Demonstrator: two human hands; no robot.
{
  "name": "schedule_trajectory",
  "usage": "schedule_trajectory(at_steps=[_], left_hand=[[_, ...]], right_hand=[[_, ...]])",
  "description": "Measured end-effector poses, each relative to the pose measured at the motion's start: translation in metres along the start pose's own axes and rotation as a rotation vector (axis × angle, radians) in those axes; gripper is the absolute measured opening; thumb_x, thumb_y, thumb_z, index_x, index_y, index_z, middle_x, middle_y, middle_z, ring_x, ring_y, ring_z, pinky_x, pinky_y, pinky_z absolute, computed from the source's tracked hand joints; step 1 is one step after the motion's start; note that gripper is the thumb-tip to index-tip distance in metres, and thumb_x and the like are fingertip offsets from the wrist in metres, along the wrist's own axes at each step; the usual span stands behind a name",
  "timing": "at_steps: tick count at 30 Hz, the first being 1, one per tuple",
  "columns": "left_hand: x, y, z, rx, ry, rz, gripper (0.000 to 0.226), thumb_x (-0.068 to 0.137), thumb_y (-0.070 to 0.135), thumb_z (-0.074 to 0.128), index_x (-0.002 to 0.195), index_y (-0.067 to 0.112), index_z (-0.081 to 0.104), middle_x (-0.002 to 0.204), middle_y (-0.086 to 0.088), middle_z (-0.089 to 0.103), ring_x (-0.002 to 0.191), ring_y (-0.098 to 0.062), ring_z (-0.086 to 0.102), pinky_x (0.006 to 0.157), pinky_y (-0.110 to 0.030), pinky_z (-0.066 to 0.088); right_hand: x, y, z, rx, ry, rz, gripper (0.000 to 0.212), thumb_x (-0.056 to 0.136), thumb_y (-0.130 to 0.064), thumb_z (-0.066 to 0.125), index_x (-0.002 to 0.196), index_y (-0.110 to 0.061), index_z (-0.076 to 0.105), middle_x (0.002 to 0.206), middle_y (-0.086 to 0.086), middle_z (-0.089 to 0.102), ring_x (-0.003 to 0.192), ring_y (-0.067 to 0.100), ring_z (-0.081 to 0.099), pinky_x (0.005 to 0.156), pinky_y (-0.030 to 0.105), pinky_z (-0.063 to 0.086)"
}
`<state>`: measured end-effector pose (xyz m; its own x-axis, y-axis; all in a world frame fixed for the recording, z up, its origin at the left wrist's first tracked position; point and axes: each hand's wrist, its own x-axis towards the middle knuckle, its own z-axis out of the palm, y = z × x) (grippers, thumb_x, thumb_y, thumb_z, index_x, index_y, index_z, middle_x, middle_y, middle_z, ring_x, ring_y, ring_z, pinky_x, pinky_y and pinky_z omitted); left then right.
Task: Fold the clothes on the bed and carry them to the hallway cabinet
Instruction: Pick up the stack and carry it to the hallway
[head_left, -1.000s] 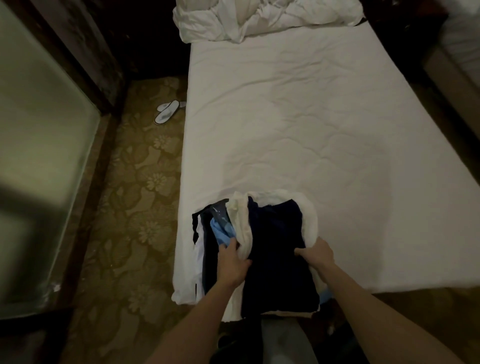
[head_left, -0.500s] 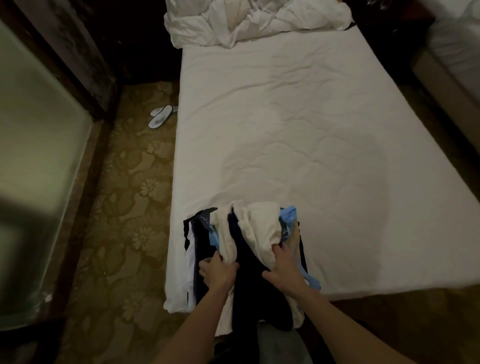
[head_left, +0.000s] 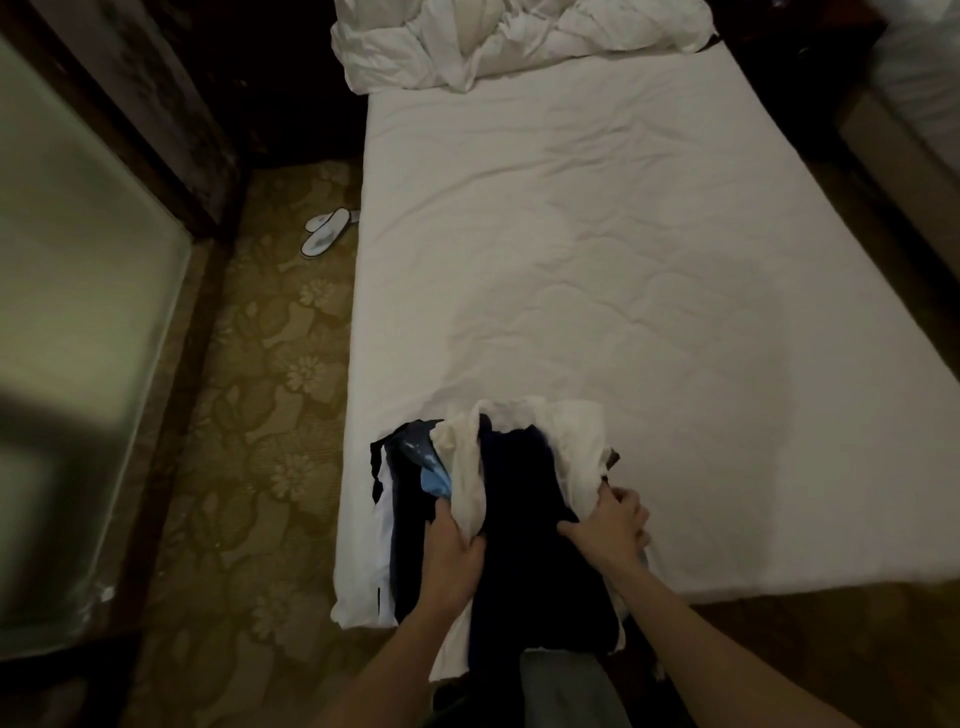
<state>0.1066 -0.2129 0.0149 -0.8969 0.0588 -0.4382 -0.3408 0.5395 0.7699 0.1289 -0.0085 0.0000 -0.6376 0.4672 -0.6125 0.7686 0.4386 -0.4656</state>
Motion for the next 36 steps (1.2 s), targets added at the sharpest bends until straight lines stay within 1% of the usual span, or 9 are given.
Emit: schedule_trajectory(at_steps=[6, 14, 18, 21, 24, 26, 29, 32, 36], left_hand=[[-0.005, 0.006, 0.02, 0.311, 0.005, 0.159, 0.051, 0.079, 0.005, 0.067, 0.126, 0.009, 0.048, 0.13, -0.013, 0.043, 0.121, -0.029, 0.042, 0.106, -0.04, 0.04], [-0.001, 0.006, 0.026, 0.53, -0.106, 0.245, 0.048, 0.088, 0.012, 0.051, 0.136, 0.02, 0.046, 0.137, -0.006, 0.049, 0.128, -0.03, 0.043, 0.112, -0.046, 0.032], [-0.001, 0.001, 0.02, 0.217, -0.101, 0.223, 0.05, 0.089, 0.004, 0.048, 0.128, 0.034, 0.037, 0.129, -0.002, 0.047, 0.118, -0.021, 0.05, 0.103, -0.044, 0.045], [-0.004, 0.002, 0.019, 0.062, -0.01, 0.078, 0.059, 0.093, 0.005, 0.055, 0.145, 0.02, 0.031, 0.141, -0.01, 0.036, 0.129, -0.026, 0.044, 0.111, -0.028, 0.034], [-0.003, 0.004, 0.014, -0.082, 0.004, -0.142, 0.092, 0.084, 0.016, 0.076, 0.153, 0.011, 0.016, 0.151, -0.014, 0.023, 0.135, -0.031, 0.037, 0.11, -0.031, 0.031], [0.004, -0.001, 0.01, -0.203, -0.007, -0.219, 0.111, 0.073, 0.014, 0.085, 0.154, 0.012, 0.008, 0.143, -0.008, 0.035, 0.131, -0.026, 0.042, 0.111, -0.038, 0.036], [0.017, -0.008, 0.006, -0.015, -0.004, -0.265, 0.087, 0.067, 0.024, 0.088, 0.138, 0.008, 0.039, 0.127, -0.008, 0.054, 0.123, -0.03, 0.052, 0.102, -0.041, 0.044], [0.022, -0.011, 0.007, 0.289, 0.002, -0.246, 0.062, 0.064, 0.045, 0.075, 0.115, 0.013, 0.061, 0.113, -0.008, 0.062, 0.112, -0.034, 0.056, 0.094, -0.043, 0.047], [0.013, -0.006, 0.008, 0.354, 0.017, -0.16, 0.042, 0.08, 0.026, 0.068, 0.119, 0.012, 0.064, 0.118, -0.014, 0.053, 0.112, -0.036, 0.053, 0.094, -0.044, 0.047]], right_hand=[[-0.016, 0.009, 0.02, -0.089, 0.168, -0.199, 0.1, 0.071, -0.03, 0.08, 0.153, -0.013, 0.025, 0.15, 0.021, 0.023, 0.135, 0.038, 0.022, 0.11, 0.047, 0.028], [-0.011, 0.009, 0.012, 0.205, 0.102, -0.095, 0.072, 0.069, -0.017, 0.08, 0.132, -0.012, 0.045, 0.116, 0.01, 0.062, 0.106, 0.032, 0.061, 0.084, 0.037, 0.051], [-0.003, 0.007, 0.011, 0.283, 0.01, -0.057, 0.073, 0.065, -0.023, 0.082, 0.13, -0.016, 0.049, 0.111, 0.003, 0.065, 0.099, 0.024, 0.064, 0.083, 0.034, 0.054], [-0.002, 0.0, 0.007, 0.215, -0.044, -0.06, 0.054, 0.066, -0.021, 0.081, 0.116, -0.012, 0.063, 0.096, 0.002, 0.069, 0.084, 0.019, 0.065, 0.07, 0.028, 0.053], [0.0, 0.0, 0.008, 0.142, 0.015, -0.067, 0.059, 0.054, -0.041, 0.078, 0.104, -0.013, 0.067, 0.095, 0.007, 0.066, 0.087, 0.024, 0.063, 0.073, 0.034, 0.055], [0.005, 0.004, 0.013, 0.116, 0.042, -0.09, 0.068, 0.047, -0.049, 0.072, 0.105, -0.014, 0.067, 0.1, 0.007, 0.063, 0.097, 0.026, 0.059, 0.08, 0.032, 0.051], [0.001, -0.002, 0.01, 0.245, -0.042, -0.096, 0.074, 0.05, -0.032, 0.075, 0.119, -0.008, 0.061, 0.105, 0.007, 0.067, 0.098, 0.027, 0.065, 0.077, 0.029, 0.05], [-0.002, -0.004, 0.013, 0.098, 0.032, -0.089, 0.065, 0.058, -0.033, 0.077, 0.117, -0.014, 0.057, 0.104, 0.006, 0.067, 0.098, 0.028, 0.064, 0.081, 0.035, 0.052], [-0.016, -0.013, 0.024, -0.183, 0.183, -0.14, 0.054, 0.064, -0.037, 0.077, 0.11, -0.017, 0.058, 0.112, 0.002, 0.061, 0.118, 0.027, 0.051, 0.103, 0.043, 0.035]])
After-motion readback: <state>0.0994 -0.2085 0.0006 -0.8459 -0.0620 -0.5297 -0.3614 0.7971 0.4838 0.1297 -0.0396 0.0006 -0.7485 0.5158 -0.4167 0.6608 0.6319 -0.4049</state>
